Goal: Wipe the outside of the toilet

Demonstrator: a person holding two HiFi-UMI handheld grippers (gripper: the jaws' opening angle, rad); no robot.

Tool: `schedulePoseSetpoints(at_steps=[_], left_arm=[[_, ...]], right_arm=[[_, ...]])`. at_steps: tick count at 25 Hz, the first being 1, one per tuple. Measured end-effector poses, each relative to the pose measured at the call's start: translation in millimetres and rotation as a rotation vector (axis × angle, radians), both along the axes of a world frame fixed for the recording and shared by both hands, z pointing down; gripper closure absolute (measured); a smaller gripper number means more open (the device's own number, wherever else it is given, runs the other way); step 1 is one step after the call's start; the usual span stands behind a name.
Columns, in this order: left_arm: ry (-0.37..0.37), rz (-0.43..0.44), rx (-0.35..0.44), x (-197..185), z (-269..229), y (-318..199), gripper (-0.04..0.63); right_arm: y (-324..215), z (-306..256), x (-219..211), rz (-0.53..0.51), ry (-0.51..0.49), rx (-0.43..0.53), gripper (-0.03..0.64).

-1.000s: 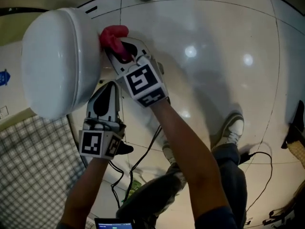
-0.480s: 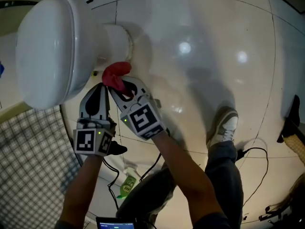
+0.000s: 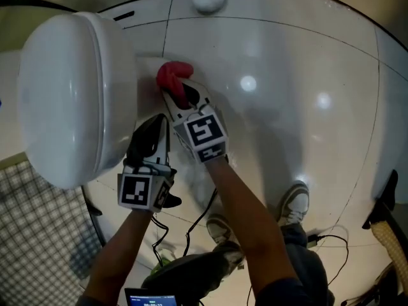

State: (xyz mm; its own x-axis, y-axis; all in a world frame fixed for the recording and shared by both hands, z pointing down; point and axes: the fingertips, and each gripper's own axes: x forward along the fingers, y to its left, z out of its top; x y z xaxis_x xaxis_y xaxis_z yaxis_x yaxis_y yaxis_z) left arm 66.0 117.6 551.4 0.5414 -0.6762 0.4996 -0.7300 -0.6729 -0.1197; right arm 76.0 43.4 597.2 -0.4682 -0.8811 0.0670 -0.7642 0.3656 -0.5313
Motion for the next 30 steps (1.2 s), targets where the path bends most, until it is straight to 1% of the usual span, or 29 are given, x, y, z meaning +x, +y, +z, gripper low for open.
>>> schedulePoseSetpoints(at_steps=[4,7,9,13,17,20,23,25,27,30], left_arm=[[0.011,-0.029,0.0,7,15,-24,0.577],[0.003,-0.026,-0.002,7,20,-31,0.577],[-0.005,-0.028,-0.006,3,23,-29,0.577],[-0.025,-0.065,-0.026,-16,29,-14,0.577],[-0.024,-0.112,-0.053,-43,30,0,0.577],[-0.013,-0.111,-0.043,-50,26,12,0.577],[0.003,-0.097,-0.038,-47,23,35,0.577],[-0.001,-0.101,-0.049,-53,21,51,0.577],[0.006,-0.128,-0.057,-64,15,58,0.577],[0.052,-0.189,-0.049,-78,-10,66,0.577]], right_arm=[[-37,20,1,-0.037,0.031,-0.014,0.531],[-36,35,-1,-0.049,0.039,-0.044,0.531],[-24,43,-7,-0.067,0.043,-0.062,0.531],[19,51,-25,-0.103,0.03,-0.094,0.531],[63,49,-44,-0.103,0.008,-0.116,0.531],[90,35,-49,-0.096,-0.014,-0.114,0.531],[115,28,-53,-0.1,-0.002,-0.116,0.531],[129,22,-59,-0.104,0.002,-0.128,0.531],[137,7,-64,-0.112,0.004,-0.123,0.531],[146,-30,-73,-0.146,0.026,-0.09,0.531]])
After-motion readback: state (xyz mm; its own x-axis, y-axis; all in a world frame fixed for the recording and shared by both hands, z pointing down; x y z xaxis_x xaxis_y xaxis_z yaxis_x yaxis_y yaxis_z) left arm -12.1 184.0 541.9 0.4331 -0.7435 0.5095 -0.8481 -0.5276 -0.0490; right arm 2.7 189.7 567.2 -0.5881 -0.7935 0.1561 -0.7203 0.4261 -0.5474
